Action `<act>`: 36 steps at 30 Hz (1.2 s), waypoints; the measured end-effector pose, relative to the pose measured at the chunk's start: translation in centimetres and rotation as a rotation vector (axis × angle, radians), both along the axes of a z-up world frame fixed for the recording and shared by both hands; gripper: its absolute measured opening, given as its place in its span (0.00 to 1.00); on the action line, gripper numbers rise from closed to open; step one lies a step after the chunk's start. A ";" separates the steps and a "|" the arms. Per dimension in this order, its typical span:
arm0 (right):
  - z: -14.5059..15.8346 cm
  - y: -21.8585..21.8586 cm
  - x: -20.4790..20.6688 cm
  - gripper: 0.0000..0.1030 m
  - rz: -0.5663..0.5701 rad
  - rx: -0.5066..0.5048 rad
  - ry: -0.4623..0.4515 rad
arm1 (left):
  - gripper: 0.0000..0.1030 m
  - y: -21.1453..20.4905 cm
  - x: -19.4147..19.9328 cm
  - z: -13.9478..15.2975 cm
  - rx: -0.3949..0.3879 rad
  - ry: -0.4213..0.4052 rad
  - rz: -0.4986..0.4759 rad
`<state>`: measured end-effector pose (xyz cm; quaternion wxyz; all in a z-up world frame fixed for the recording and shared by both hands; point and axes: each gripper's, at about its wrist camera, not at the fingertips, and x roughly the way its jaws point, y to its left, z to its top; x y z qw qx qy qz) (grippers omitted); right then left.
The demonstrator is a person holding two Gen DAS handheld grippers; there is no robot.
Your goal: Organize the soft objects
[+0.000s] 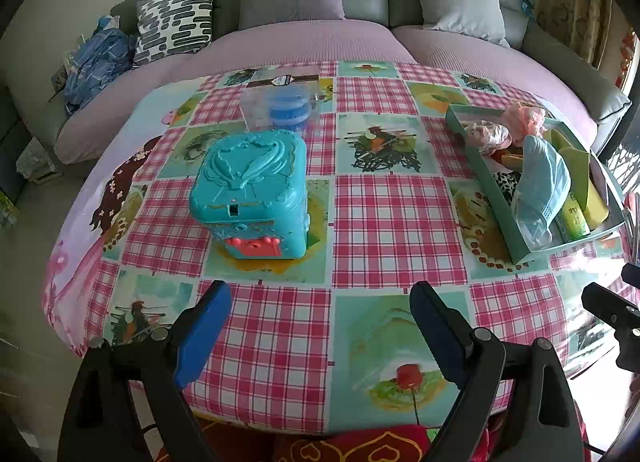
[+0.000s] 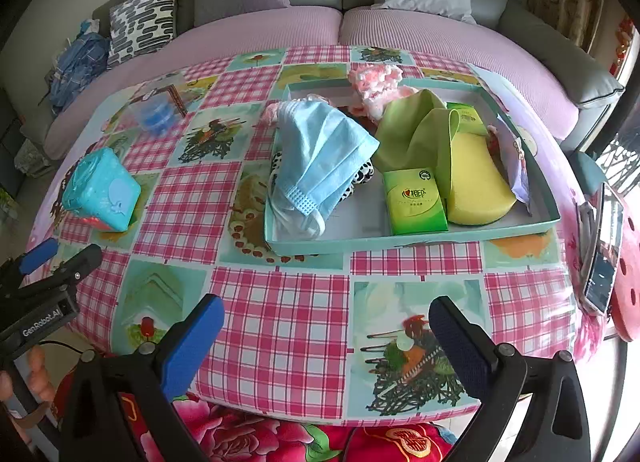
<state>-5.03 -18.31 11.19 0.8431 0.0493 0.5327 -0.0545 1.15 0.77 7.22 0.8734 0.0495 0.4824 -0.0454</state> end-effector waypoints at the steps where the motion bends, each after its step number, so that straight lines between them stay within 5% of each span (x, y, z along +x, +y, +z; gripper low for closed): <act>1: 0.0 0.0 0.0 1.00 0.000 -0.001 -0.001 | 0.88 0.0 0.0 0.0 -0.001 -0.001 -0.001; 36: 0.1 0.1 0.1 1.00 0.006 -0.002 -0.001 | 0.88 -0.3 -0.4 0.3 0.018 -0.001 -0.002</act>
